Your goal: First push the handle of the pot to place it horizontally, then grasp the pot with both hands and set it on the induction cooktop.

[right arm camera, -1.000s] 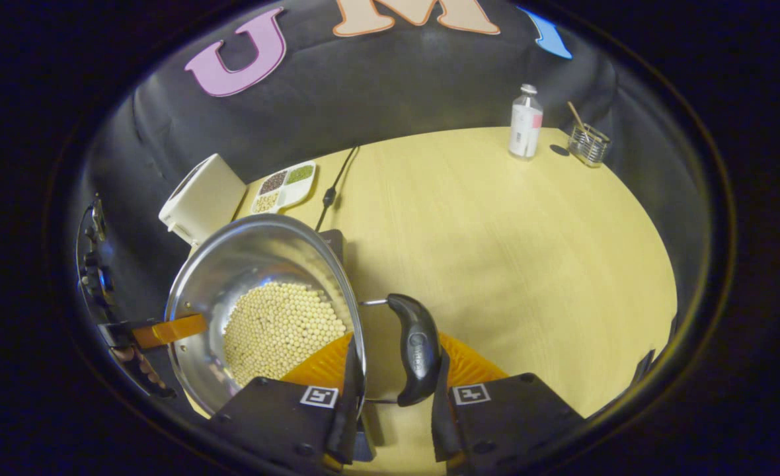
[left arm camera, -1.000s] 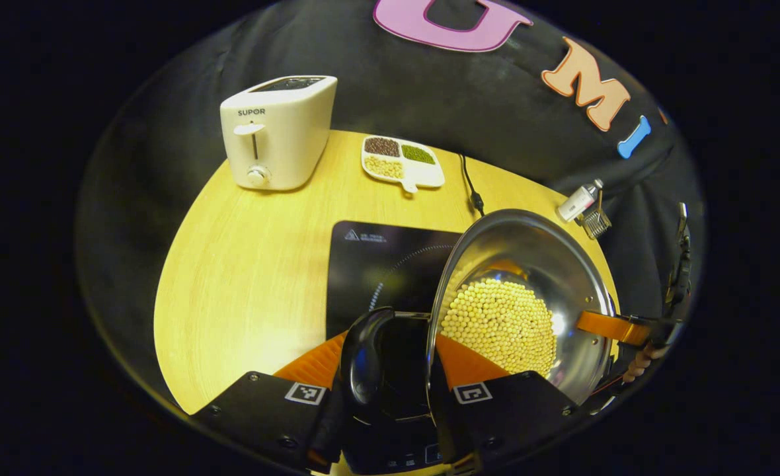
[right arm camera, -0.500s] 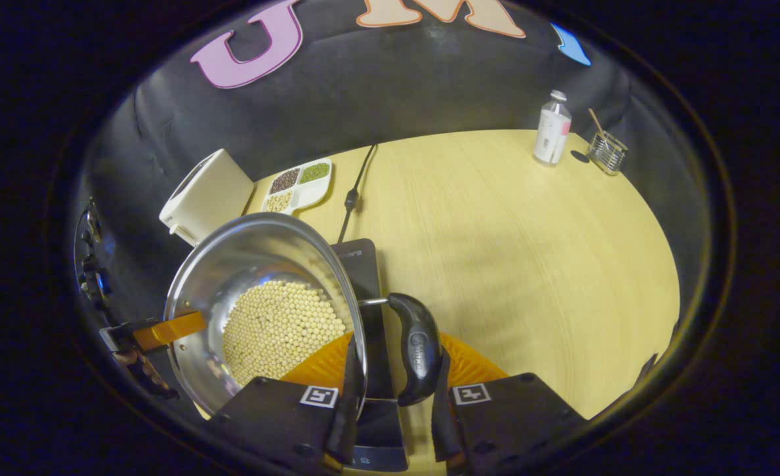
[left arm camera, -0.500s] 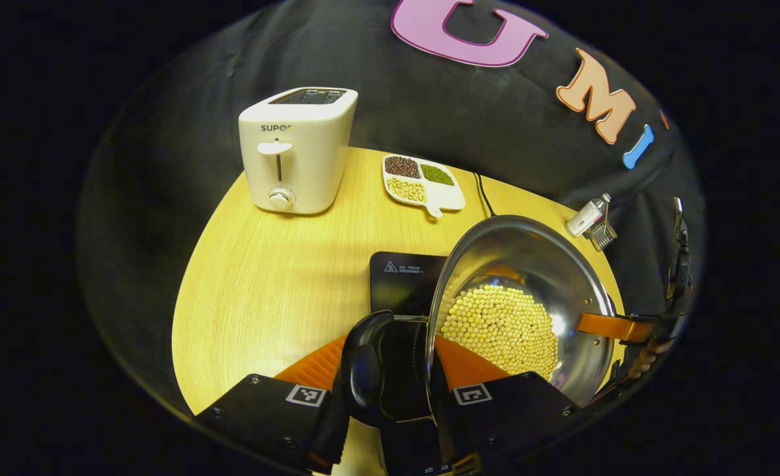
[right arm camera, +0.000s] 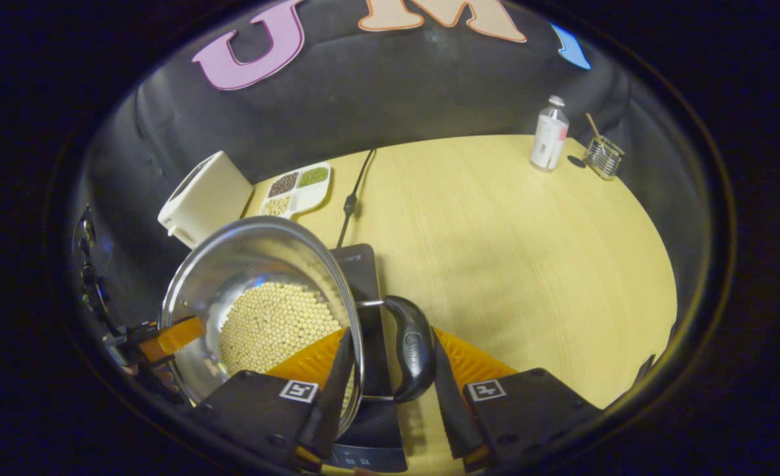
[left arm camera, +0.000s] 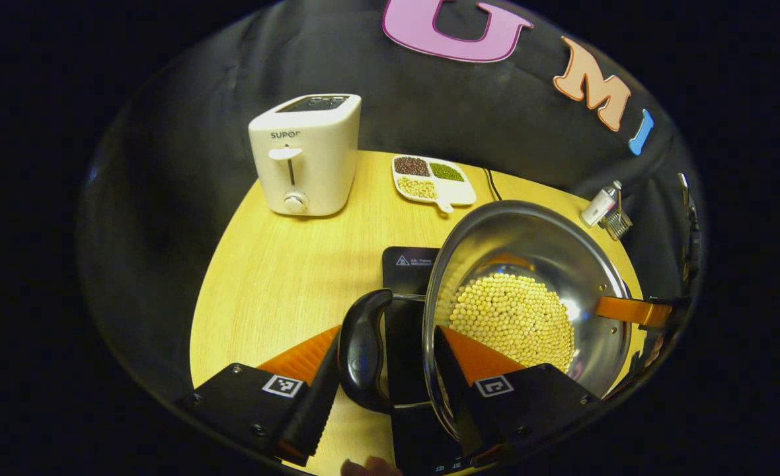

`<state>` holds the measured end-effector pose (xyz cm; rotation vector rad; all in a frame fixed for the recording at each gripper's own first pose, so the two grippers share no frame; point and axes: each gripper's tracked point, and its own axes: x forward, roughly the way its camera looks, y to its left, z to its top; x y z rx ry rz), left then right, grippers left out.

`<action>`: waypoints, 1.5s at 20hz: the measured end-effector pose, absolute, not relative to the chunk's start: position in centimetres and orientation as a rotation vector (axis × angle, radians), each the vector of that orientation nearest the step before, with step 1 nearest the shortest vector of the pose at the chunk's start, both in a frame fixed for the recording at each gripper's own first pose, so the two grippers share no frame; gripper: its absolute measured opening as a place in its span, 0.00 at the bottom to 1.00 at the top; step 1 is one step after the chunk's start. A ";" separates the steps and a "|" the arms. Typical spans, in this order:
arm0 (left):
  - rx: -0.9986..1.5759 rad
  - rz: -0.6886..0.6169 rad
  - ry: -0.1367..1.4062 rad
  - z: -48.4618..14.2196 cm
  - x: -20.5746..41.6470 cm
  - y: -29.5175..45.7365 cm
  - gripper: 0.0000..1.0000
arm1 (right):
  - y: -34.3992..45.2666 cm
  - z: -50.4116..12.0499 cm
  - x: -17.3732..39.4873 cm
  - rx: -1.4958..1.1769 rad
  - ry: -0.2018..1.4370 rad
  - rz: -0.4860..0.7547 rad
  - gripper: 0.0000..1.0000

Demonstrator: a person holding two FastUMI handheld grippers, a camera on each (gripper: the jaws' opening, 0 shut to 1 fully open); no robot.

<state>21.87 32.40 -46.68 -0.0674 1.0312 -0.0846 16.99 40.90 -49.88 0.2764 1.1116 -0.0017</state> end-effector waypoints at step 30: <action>0.055 0.011 0.431 -21.1 12.6 7.7 0.92 | 15.6 -28.5 11.5 0.243 0.540 0.117 0.87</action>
